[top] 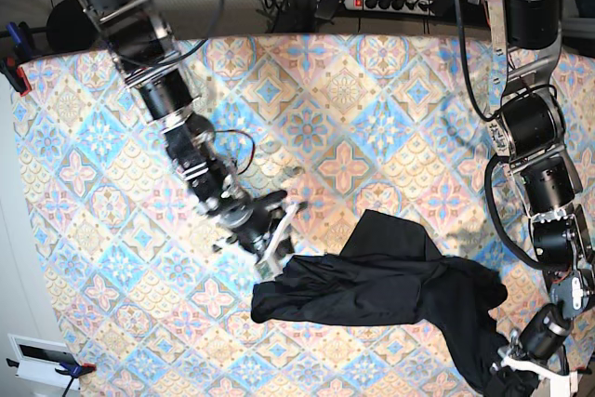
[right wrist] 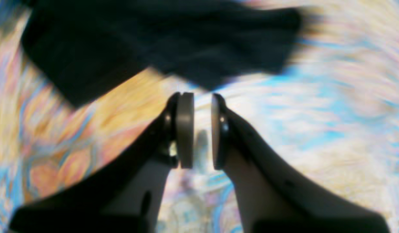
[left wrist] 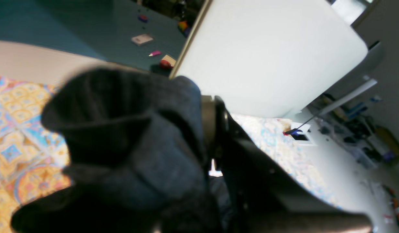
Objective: Layout the t-shirt on the table in an organized manner, then fold the t-shirt properly
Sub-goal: 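Lower the held shirt back onto the table with both grippers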
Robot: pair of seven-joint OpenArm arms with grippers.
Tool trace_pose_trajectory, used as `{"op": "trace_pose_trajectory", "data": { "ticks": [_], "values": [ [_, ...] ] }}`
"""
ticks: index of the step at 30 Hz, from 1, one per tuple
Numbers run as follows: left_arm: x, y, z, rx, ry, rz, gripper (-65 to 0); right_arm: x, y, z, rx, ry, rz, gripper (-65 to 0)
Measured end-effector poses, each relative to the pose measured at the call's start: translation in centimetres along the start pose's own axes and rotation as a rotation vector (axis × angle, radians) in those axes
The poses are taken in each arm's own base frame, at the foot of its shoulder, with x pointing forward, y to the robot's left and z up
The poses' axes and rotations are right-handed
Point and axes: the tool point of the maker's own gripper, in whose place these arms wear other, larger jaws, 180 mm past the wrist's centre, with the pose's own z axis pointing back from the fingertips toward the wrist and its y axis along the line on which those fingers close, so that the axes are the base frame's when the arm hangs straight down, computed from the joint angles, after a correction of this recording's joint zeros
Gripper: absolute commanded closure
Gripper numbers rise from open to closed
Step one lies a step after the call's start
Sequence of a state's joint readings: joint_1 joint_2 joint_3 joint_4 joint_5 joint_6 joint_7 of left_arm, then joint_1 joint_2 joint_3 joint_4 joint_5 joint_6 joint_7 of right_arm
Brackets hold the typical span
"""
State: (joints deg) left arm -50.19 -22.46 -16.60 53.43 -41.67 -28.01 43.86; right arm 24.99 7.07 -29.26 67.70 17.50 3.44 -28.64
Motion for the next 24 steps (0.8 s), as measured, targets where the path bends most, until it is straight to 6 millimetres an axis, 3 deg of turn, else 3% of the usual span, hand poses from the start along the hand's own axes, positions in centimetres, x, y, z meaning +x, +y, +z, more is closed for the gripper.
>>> {"op": "trace_pose_trajectory", "data": {
  "ticks": [3,4,6,9,11,14,18,21,24],
  "values": [
    [-1.5,1.1,0.5,0.026,0.028,0.006,0.0,-3.7,-1.3,0.3,-0.092,0.113,0.12,-12.6],
    [-1.9,1.2,0.5,0.028,0.034,0.009,0.0,-4.0,-2.1,0.3,-0.124,0.138,0.151,-14.9],
    [-2.7,1.2,0.4,0.024,0.046,0.016,0.0,-2.2,-2.2,-0.1,-0.154,0.129,0.203,-18.4],
    [-4.0,1.2,0.3,0.022,0.063,0.027,0.0,3.7,-0.4,-0.9,-0.134,0.009,0.266,-21.0],
    [-4.9,1.8,0.7,0.034,0.078,0.034,0.0,6.0,0.1,-1.0,-0.13,-0.04,0.271,-20.6],
    [-6.0,2.8,1.2,0.063,0.104,0.034,0.0,6.4,-1.7,-1.4,-0.162,-0.011,0.286,-20.8],
    [-6.7,2.4,1.1,0.047,0.112,0.048,0.0,7.5,-4.5,-2.2,-0.209,-0.031,0.311,-21.0],
    [-7.6,2.6,1.3,0.05,0.152,0.051,0.0,6.9,-2.9,-4.0,-0.166,-0.026,0.383,-21.0],
    [-7.8,2.7,1.4,0.05,0.154,0.053,0.0,5.7,1.0,-6.1,-0.072,-0.012,0.447,-20.9]
  ]
}}
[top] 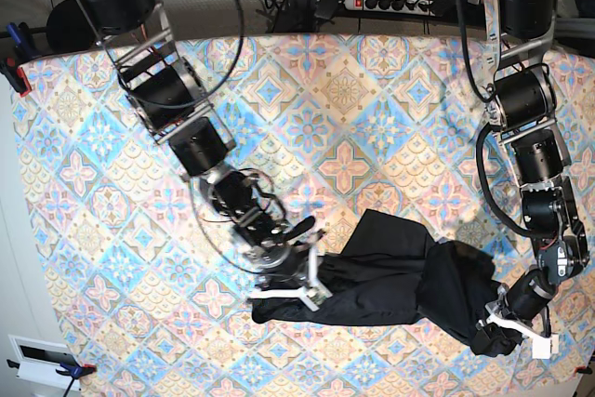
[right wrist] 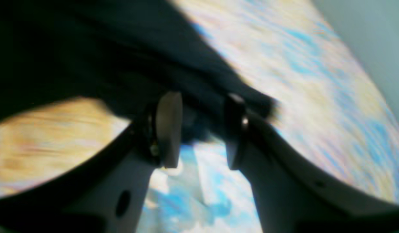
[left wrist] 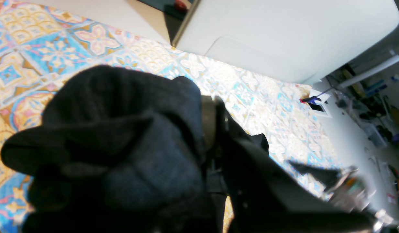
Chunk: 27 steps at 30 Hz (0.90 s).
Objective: Layout the t-shirt on the table in an organized manner, then fold the t-shirt properly
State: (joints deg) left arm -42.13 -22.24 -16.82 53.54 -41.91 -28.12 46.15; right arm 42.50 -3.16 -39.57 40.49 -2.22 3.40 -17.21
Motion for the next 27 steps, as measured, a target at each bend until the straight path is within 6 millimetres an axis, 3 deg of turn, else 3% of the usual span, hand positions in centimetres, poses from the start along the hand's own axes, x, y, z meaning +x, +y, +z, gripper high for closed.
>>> {"op": "trace_pose_trajectory", "data": {
  "ticks": [2,6,7,10,12,14,18,21,23,24,27],
  "values": [
    [-0.5,0.0,0.3,0.005,0.007,-0.013,0.0,0.1,1.2,-0.6,0.025,-0.015,0.038,-20.8],
    [-1.4,-0.1,1.1,0.017,0.008,-0.042,0.0,-0.8,0.9,-0.9,-0.001,0.012,0.062,-20.8],
    [-1.5,0.0,1.3,0.025,0.008,-0.041,0.0,-0.3,1.5,-1.0,0.008,0.004,0.059,-20.8],
    [-2.1,-0.2,1.5,0.03,0.009,-0.043,0.0,3.6,4.4,-1.0,0.075,-0.108,0.058,-20.8],
    [-2.5,0.0,1.8,0.035,0.015,-0.051,0.0,5.4,4.7,-0.9,0.075,-0.168,0.057,-20.7],
    [-2.9,0.4,2.3,0.048,0.017,-0.056,0.0,5.9,4.0,-0.8,0.064,-0.194,0.061,-20.7],
    [-3.7,-0.4,2.7,0.035,0.027,-0.077,0.0,4.3,2.4,-0.9,0.031,-0.171,0.063,-20.7],
    [-4.2,-1.3,2.4,0.016,0.045,-0.068,0.0,5.2,3.6,-0.8,0.056,-0.225,0.056,-20.7],
    [-4.6,-1.2,2.6,0.015,0.061,-0.053,0.0,4.6,4.2,-1.2,0.071,-0.234,0.051,-20.7],
    [-4.7,-1.0,2.8,0.02,0.059,-0.045,0.0,3.7,4.2,-1.4,0.074,-0.232,0.045,-20.7],
    [-4.7,-0.2,4.0,0.049,0.044,-0.047,0.0,-1.8,3.9,-1.7,0.071,-0.129,0.038,-20.7]
  ]
}}
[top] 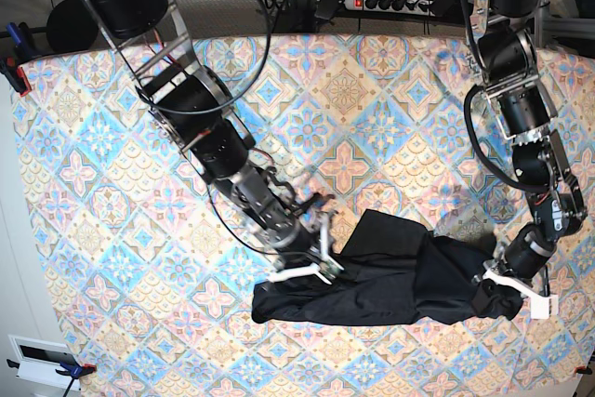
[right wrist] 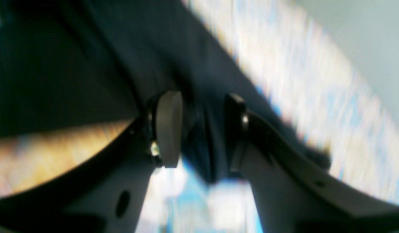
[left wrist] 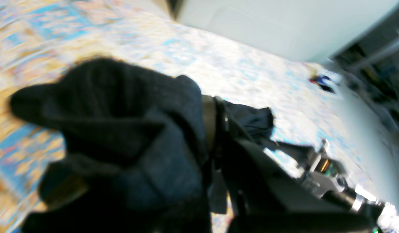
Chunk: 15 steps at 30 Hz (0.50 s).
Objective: Layout the t-shirt on the table in an organized manner, then fold the t-shirt properly
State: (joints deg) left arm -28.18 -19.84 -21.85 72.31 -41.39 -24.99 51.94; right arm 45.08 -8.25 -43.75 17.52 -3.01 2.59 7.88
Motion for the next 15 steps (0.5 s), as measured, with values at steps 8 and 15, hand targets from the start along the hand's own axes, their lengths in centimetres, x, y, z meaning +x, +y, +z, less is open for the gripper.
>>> {"op": "trace_pose_trajectory", "data": {
  "ticks": [8,15],
  "values": [
    [-2.1,-0.5,0.8,-0.007,0.027,-0.02,0.0,1.6,0.2,-0.3,0.003,-0.04,0.002,-19.3],
    [-3.2,-0.3,1.1,-0.002,0.044,-0.017,0.0,-0.6,0.0,0.1,-0.001,0.013,-0.001,-14.4]
  ]
}}
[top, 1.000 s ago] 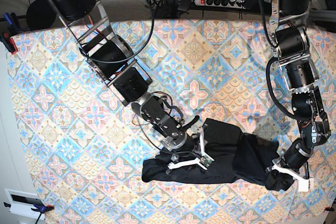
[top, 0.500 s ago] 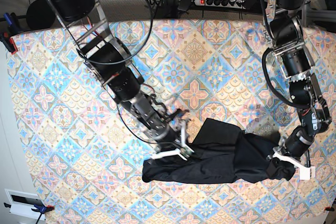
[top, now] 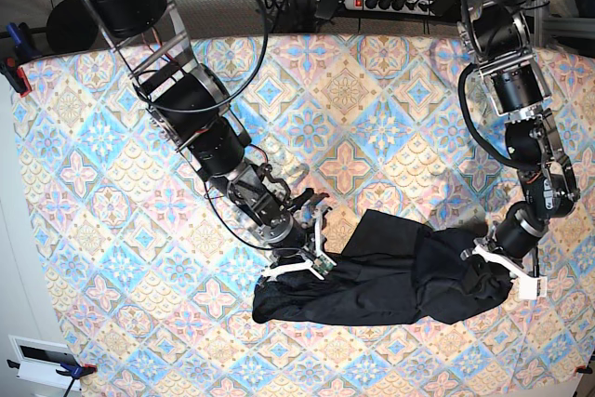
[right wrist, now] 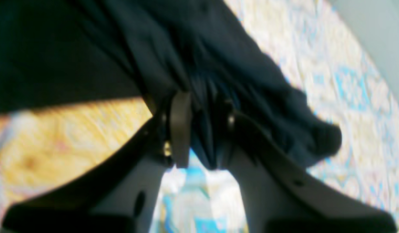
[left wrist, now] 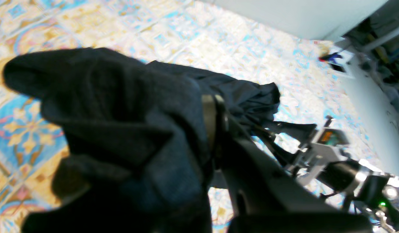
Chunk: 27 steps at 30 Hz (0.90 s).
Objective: Layout the t-shirt on the table in an organized manner, then fold the t-shirt properly
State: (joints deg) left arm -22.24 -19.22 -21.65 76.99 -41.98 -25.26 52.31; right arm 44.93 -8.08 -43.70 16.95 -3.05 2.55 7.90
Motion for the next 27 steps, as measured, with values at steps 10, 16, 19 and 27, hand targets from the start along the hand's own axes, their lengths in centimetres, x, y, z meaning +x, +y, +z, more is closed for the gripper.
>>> {"op": "trace_pose_trajectory", "data": {
  "ticks": [10,16,19,27],
  "values": [
    [-0.3,0.1,0.1,0.003,0.006,0.002,0.0,0.6,0.0,-0.1,0.001,-0.015,0.001,-25.4],
    [-0.3,0.1,0.1,0.003,0.006,0.002,0.0,-1.1,0.1,0.0,0.003,0.028,-0.002,-25.4],
    [-0.3,0.1,0.0,0.002,0.005,0.002,0.0,-0.8,-0.4,0.0,-0.003,0.023,0.001,-25.3],
    [-0.1,-0.1,0.2,0.001,0.0,-0.007,0.0,-0.6,-0.4,0.0,-0.004,0.02,0.002,-18.8]
  ]
}}
